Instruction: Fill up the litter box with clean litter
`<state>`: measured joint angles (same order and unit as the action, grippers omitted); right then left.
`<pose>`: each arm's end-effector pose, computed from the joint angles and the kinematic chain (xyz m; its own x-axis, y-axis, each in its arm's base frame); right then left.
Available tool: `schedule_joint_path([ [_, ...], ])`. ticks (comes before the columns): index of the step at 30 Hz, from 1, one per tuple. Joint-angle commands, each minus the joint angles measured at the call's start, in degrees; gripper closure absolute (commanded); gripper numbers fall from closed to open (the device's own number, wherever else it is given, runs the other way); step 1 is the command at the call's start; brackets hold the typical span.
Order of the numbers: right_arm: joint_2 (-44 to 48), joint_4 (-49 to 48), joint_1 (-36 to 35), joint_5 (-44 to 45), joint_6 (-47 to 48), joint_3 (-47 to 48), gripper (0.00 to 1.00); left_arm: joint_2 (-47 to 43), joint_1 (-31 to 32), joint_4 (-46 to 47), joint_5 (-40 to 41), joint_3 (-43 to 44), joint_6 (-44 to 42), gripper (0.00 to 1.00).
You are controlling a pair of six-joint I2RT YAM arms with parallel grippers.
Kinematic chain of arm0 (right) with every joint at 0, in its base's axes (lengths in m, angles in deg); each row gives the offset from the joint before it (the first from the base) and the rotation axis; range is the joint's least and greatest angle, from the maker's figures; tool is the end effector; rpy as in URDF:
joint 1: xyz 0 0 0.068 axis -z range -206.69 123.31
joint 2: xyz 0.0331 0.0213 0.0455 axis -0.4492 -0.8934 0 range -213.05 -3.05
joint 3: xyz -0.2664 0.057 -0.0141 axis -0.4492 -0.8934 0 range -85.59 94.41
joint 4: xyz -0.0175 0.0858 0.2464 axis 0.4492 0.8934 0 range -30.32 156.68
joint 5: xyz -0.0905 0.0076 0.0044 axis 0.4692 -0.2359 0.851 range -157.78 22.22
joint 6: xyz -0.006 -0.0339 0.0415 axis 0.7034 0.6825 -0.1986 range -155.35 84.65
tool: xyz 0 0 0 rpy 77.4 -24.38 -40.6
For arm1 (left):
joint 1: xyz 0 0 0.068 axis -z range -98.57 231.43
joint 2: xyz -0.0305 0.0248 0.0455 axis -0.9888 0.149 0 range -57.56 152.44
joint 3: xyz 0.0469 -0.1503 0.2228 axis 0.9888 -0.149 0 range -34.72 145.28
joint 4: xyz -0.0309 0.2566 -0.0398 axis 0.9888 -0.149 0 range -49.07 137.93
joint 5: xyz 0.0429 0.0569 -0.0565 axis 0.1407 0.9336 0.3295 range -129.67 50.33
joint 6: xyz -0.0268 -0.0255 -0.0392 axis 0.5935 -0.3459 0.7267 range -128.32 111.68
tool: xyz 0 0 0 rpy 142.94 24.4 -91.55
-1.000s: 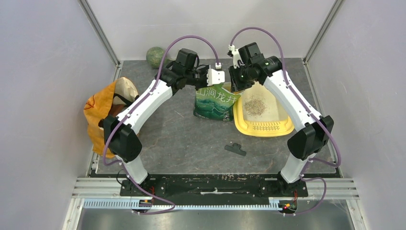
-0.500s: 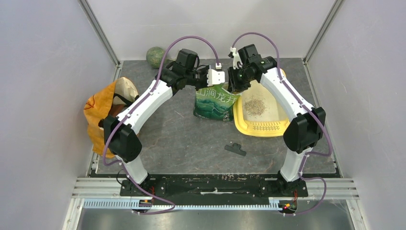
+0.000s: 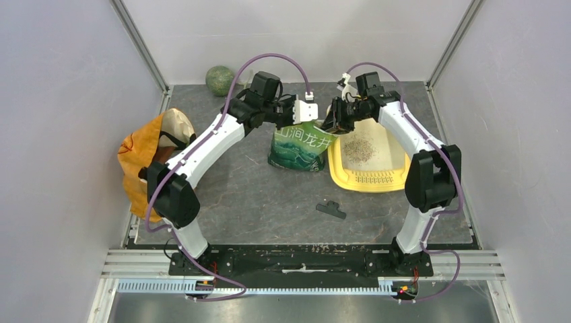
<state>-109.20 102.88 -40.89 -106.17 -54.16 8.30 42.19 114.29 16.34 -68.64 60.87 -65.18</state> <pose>0.3857 0.1204 0.2897 -0.9279 0.0260 -0.3719 -0.2477 0.7026 0.6671 0.3256 -0.2309 0.3544 0.4058 0.6101 -0.6805 0.8508 0.0197 0.5251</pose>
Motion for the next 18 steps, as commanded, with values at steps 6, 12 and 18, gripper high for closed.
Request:
schedule_joint_path([
  [6, 3.87, -20.09, 3.45, -16.64, -19.35, -8.31, 1.00, -2.66, -0.43, 4.79, -2.32, 2.24, -1.08, 0.98],
  [12, 6.74, -30.33, 5.61, -20.59, -28.26, -13.01, 1.00, -2.25, -0.43, 4.78, -2.46, 2.66, -1.09, 0.98],
  [18, 10.00, -36.63, 9.36, -22.91, -35.20, -17.58, 1.00, -1.75, -0.43, 4.79, -2.52, 3.49, -0.99, 0.98],
])
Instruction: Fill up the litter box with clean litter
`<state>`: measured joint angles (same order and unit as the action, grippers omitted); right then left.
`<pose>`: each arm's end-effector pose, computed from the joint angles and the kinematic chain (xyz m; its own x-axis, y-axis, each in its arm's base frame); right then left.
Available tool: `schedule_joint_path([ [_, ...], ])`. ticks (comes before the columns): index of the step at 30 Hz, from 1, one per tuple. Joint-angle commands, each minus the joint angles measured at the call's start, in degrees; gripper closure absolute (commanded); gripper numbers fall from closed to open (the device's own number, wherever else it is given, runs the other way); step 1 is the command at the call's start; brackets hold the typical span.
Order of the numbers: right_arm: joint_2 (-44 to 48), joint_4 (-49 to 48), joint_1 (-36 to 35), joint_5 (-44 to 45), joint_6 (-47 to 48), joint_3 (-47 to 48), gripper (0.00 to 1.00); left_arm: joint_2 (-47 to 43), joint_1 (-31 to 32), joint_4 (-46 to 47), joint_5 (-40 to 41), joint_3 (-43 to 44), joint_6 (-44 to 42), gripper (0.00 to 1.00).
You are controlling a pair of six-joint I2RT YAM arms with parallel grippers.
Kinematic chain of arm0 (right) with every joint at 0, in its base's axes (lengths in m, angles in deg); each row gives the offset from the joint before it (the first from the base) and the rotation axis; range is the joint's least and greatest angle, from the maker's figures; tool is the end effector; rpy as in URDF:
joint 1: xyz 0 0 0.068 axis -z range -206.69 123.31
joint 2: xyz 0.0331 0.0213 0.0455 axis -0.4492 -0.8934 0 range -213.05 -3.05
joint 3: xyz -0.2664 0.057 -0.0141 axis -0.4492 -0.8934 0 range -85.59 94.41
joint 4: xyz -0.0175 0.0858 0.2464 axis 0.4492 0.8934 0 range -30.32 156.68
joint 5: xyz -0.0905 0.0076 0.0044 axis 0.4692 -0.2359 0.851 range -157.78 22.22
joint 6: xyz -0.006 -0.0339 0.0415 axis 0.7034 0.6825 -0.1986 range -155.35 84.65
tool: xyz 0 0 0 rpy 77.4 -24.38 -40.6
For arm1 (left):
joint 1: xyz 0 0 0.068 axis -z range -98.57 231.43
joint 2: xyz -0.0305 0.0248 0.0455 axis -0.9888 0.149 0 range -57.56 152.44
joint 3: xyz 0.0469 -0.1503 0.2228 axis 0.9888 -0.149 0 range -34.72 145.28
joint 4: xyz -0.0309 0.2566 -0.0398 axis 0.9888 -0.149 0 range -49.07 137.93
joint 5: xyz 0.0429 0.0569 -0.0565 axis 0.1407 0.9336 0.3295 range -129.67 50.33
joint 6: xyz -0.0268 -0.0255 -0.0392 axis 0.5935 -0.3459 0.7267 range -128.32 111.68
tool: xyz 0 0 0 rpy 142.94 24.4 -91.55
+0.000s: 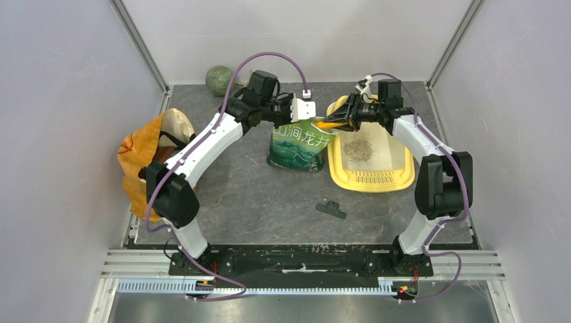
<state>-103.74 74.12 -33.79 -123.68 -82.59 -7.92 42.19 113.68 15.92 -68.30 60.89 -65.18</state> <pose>0.3859 0.0778 0.2751 -0.9395 0.2979 -0.1692 -0.0469 0.3776 0.9248 0.3278 -0.2271 0.3539 0.3936 0.6209 -0.6779 0.8525 0.0293 0.5218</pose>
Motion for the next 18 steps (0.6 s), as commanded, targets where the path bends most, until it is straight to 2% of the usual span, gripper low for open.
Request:
schedule_joint_path([
  [1, 4.99, -7.83, 2.65, -5.47, -6.89, -1.82, 1.00, -1.66, 0.18, 5.20, -2.85, 3.76, -0.89, 0.98],
  [3, 5.52, -8.83, 2.55, -3.24, -8.17, -3.40, 1.00, -1.37, 0.18, 5.20, -2.95, 4.34, -0.67, 0.98],
  [5, 3.84, -22.33, 0.72, -1.76, -18.56, -6.77, 1.00, -0.98, 0.18, 5.24, -2.93, 4.58, -0.40, 0.98],
  [6, 3.26, -26.17, 0.36, -1.69, -20.87, -6.99, 1.00, -0.87, 0.18, 5.28, -2.83, 4.58, -0.44, 0.98],
  [7, 3.54, -21.90, 0.40, -1.92, -18.26, -5.70, 1.00, -0.79, 0.18, 5.21, -2.61, 4.54, -0.62, 0.98],
  [9, 4.65, -8.43, 1.66, -3.64, -7.39, -1.89, 1.00, -0.74, 0.16, 5.25, -2.33, 4.62, -1.13, 0.98],
  [11, 5.99, -7.48, 2.50, -2.61, -6.53, -3.73, 1.00, -0.78, 0.18, 5.70, -2.31, 4.83, -0.44, 0.98],
  [14, 4.85, -19.25, 1.41, -3.32, -16.28, -6.46, 1.00, -0.69, 0.18, 5.82, -2.82, 4.93, 0.00, 0.98],
  [17, 7.83, -7.54, 4.72, -5.43, -8.53, -4.00, 1.00, -0.59, 0.18, 5.82, -1.93, 4.93, -0.09, 0.98],
  [18, 8.56, -6.82, 5.61, -5.96, -8.36, -4.65, 1.00, -0.72, 0.18, 5.86, -1.95, 4.79, 0.02, 0.98],
])
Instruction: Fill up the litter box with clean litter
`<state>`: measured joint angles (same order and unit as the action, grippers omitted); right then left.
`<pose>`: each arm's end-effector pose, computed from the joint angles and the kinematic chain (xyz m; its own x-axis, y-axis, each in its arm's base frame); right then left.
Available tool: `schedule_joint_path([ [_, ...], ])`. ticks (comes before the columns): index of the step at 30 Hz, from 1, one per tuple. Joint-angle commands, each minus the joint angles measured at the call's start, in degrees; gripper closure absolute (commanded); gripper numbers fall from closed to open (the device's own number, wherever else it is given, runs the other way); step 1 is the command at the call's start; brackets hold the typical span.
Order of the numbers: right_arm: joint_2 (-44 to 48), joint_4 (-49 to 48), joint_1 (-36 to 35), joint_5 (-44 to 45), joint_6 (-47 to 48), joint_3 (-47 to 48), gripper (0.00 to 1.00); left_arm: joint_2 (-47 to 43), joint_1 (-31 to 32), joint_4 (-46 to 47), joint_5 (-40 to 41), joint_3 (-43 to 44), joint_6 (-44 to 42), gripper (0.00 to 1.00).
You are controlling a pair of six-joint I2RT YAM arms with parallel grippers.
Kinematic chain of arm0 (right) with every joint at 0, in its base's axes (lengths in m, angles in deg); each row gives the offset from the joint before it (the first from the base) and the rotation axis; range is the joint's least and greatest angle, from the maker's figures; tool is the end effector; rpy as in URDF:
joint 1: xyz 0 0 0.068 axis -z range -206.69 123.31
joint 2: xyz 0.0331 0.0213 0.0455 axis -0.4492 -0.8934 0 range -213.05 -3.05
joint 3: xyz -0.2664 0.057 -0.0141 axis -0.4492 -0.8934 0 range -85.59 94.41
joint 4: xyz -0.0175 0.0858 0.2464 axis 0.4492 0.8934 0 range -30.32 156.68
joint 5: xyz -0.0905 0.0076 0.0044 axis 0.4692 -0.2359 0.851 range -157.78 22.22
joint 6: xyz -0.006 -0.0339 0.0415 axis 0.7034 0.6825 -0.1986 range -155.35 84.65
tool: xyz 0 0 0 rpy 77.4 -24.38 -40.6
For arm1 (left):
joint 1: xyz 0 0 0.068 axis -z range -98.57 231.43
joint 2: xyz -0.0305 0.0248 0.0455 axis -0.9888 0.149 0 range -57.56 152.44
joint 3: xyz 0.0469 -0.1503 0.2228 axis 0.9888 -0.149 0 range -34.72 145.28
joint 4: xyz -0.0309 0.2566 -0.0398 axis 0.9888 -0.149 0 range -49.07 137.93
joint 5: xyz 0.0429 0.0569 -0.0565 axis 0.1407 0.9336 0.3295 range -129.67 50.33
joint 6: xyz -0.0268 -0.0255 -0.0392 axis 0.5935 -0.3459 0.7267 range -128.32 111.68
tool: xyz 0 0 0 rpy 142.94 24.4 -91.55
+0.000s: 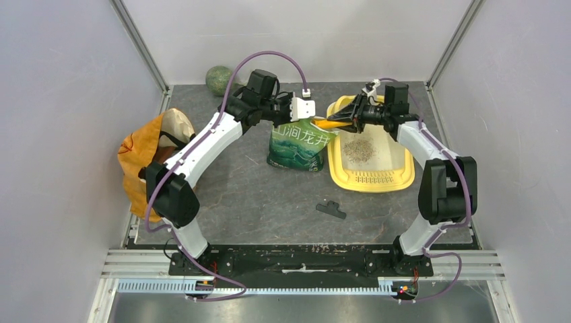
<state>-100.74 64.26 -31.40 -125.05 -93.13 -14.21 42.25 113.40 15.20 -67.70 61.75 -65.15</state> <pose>0.3779 0.0612 0.2724 -0.9190 0.3834 -0.0923 0.0255 0.2912 0.9563 0.3290 -0.2251 0.3573 0.3878 0.6291 -0.6737 0.8499 0.0387 0.5254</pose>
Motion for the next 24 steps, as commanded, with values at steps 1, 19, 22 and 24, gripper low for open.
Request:
schedule_joint_path([
  [1, 6.14, 2.92, 3.74, -5.13, 1.64, 0.76, 1.00, -0.94, 0.47, 6.54, -2.51, 3.71, -0.01, 0.98],
  [19, 9.91, 2.02, 9.93, -7.08, 0.62, -4.69, 1.00, -0.14, 0.47, 5.83, -1.88, 4.82, -0.73, 0.98],
  [22, 10.52, 2.01, 10.87, -7.56, 0.48, -5.10, 1.00, -0.14, 0.47, 5.73, -1.76, 4.70, -0.82, 0.98],
  [24, 11.11, 2.02, 11.44, -7.58, 0.28, -5.33, 1.00, -0.01, 0.47, 5.66, -1.68, 4.70, -0.77, 0.98],
])
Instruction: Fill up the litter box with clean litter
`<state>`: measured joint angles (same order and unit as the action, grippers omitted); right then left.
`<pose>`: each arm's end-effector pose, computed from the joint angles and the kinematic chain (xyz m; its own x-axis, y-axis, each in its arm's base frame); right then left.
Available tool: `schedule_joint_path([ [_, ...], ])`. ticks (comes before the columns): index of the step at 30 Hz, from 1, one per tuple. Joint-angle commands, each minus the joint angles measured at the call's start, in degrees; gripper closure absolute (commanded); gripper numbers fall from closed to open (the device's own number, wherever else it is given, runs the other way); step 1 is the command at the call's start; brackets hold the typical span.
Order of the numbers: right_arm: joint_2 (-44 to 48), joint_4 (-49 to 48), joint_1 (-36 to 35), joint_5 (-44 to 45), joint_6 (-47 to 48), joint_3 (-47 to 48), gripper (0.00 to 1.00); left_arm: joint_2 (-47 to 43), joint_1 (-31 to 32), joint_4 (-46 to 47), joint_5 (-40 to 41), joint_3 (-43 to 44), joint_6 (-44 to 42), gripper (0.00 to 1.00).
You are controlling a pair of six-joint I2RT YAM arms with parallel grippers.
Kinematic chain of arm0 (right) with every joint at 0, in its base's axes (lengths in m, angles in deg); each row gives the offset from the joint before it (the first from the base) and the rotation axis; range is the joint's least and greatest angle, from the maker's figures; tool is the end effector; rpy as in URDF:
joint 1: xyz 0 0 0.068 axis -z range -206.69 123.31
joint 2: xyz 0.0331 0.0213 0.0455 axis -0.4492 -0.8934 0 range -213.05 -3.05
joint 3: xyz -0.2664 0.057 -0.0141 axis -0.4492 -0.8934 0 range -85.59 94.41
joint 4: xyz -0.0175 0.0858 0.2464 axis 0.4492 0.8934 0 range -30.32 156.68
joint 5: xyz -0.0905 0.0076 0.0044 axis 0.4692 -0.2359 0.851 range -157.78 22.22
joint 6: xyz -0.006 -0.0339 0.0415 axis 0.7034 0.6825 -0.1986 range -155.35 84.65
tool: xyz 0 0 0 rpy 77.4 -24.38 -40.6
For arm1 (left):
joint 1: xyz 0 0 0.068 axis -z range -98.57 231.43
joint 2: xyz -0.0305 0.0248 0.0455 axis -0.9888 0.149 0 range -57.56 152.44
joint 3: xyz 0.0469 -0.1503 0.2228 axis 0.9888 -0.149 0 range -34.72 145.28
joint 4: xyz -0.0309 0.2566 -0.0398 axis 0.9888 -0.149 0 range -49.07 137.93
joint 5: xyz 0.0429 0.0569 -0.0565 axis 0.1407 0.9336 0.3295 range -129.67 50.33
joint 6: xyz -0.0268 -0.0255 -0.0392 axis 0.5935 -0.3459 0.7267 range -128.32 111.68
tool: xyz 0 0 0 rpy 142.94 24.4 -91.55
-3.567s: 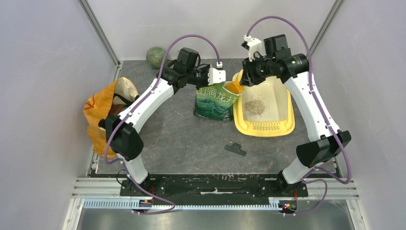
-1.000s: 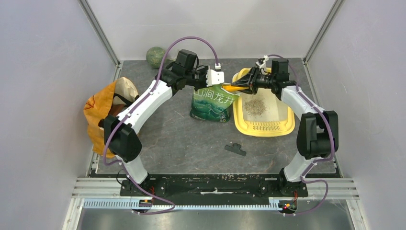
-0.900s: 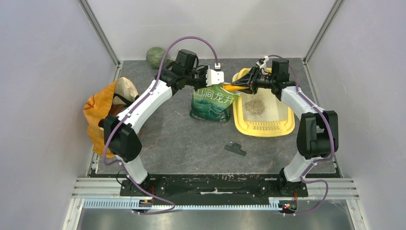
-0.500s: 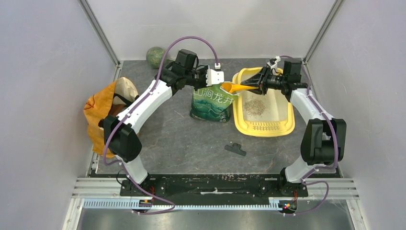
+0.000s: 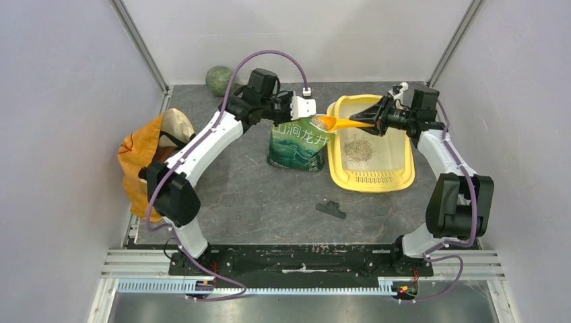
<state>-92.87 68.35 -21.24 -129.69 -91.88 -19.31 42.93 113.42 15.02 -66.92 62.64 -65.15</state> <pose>0.3460 -0.0014 0.2862 -0.8751 0.4782 -0.0745 0.0573 0.2552 0.9652 0.3318 -0.2265 0.3576 0.3842 0.6376 -0.6677 0.8470 0.0443 0.5297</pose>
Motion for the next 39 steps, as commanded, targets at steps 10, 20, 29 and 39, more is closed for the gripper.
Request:
schedule_joint_path([
  [10, 5.60, -1.77, 4.24, -4.11, -2.10, -1.86, 1.00, -0.38, 0.44, 5.48, -2.29, 4.15, -1.84, 0.98],
  [20, 7.51, -1.00, 5.80, -4.14, -3.64, -1.13, 1.00, 0.23, 0.45, 4.66, -2.37, 4.98, -2.14, 0.98],
  [29, 7.62, -1.25, 5.71, -3.97, -5.52, 1.03, 1.00, 0.75, 0.58, 4.35, -2.69, 5.47, -2.08, 0.98],
  [39, 7.69, 6.02, 5.34, -2.12, -2.30, 5.52, 1.00, 1.15, 0.88, 4.15, -2.38, 5.91, -2.03, 0.98],
])
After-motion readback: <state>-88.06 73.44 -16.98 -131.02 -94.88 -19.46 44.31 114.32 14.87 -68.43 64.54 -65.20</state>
